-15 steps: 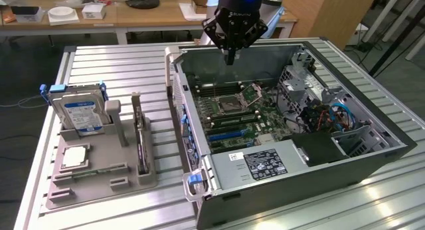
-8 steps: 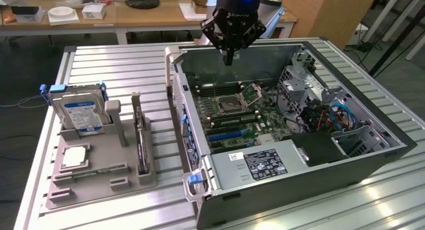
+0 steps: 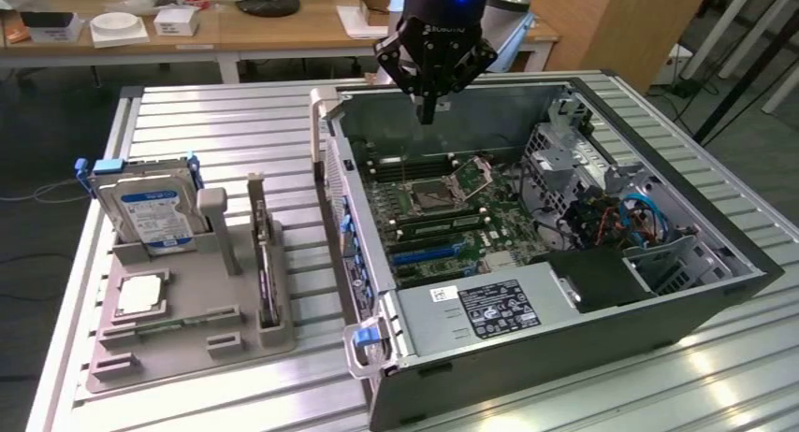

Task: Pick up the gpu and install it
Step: 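Reach for the gpu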

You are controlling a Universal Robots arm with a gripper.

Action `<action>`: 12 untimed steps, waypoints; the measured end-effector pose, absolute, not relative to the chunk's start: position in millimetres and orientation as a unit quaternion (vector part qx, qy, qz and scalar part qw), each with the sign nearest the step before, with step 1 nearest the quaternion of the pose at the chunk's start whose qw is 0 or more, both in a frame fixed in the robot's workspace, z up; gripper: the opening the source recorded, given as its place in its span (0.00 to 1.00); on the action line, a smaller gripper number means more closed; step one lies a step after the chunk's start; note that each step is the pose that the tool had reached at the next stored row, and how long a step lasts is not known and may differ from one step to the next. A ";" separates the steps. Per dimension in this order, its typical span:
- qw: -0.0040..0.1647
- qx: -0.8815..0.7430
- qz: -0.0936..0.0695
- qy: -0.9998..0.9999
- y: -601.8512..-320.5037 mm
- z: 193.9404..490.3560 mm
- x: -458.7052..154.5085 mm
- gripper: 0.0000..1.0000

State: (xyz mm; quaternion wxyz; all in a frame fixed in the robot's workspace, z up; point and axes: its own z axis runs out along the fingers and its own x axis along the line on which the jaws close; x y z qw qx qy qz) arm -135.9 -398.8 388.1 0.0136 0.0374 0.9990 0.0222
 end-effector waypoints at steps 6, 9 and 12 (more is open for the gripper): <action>0.014 0.037 0.022 0.999 -398.8 386.9 -140.3 0.11; 0.014 0.037 0.022 0.999 -398.8 386.3 -142.9 0.11; 0.014 0.037 0.022 0.999 -398.8 385.6 -145.6 0.11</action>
